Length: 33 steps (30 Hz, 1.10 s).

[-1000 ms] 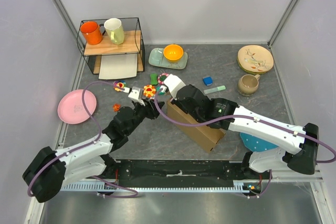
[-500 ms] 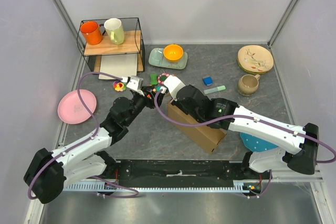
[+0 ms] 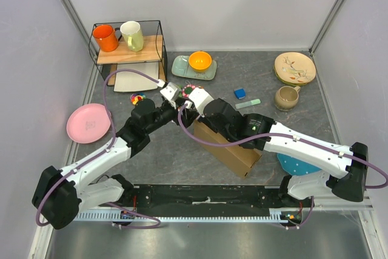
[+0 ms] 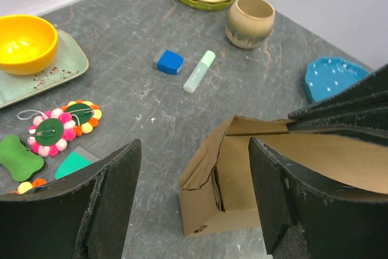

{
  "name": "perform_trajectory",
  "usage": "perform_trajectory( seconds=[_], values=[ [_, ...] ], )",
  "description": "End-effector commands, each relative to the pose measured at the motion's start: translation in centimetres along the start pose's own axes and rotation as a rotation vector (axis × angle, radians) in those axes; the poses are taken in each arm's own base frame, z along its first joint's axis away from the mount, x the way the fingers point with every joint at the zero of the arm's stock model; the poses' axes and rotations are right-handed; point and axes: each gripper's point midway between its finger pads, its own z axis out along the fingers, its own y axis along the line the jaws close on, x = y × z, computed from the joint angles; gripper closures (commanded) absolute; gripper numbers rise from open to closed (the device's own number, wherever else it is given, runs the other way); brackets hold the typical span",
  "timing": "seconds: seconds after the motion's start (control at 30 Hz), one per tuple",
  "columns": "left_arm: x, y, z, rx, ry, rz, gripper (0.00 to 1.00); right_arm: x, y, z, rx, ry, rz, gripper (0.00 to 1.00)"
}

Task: Fold the paper box

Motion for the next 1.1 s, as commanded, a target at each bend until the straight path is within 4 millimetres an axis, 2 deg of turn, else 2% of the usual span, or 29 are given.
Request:
perform_trajectory(
  seconds=[0.0,0.17,0.2,0.33,0.5,0.53,0.6,0.63,0.73,0.8,0.83,1.07],
  values=[
    [-0.1,-1.0,0.0,0.095,0.063,0.096,0.22,-0.9,-0.7,-0.5,0.02,-0.031,0.011,1.0],
    [0.3,-0.4,0.2,0.091,0.083,0.106,0.24,-0.8,-0.6,-0.4,0.017,-0.03,0.013,1.0],
    [0.9,-0.2,0.4,0.091,0.105,0.1,0.25,-0.8,-0.5,-0.4,0.014,-0.031,0.013,1.0],
    [1.7,0.0,0.9,0.093,0.146,0.091,0.36,-0.7,-0.5,-0.3,0.014,-0.028,0.01,1.0],
    [1.5,-0.9,1.1,0.142,0.171,0.079,0.57,-0.5,-0.4,-0.2,0.015,-0.025,0.009,1.0],
    [1.4,-1.0,1.1,0.147,0.18,0.076,0.65,-0.5,-0.4,-0.2,0.015,-0.025,0.009,1.0],
    [1.0,-1.2,1.2,0.159,0.183,0.074,0.73,-0.6,-0.4,-0.2,0.015,-0.026,0.01,1.0],
    [0.7,-1.3,1.2,0.159,0.188,0.072,0.8,-0.5,-0.4,-0.2,0.014,-0.025,0.009,1.0],
    [-0.2,-1.5,1.3,0.16,0.186,0.047,0.91,-0.3,-0.3,0.0,0.016,-0.018,0.004,1.0],
    [-0.2,-1.8,1.3,0.165,0.203,0.014,0.94,-0.3,-0.3,0.1,0.019,-0.017,0.004,1.0],
    [-0.9,-1.9,1.5,0.168,0.196,0.003,0.94,-0.2,-0.4,0.1,0.022,-0.016,0.003,1.0],
    [-0.4,-3.1,1.8,0.196,0.28,-0.16,0.96,0.1,-0.4,0.4,0.034,-0.008,0.003,1.0]
  ],
)
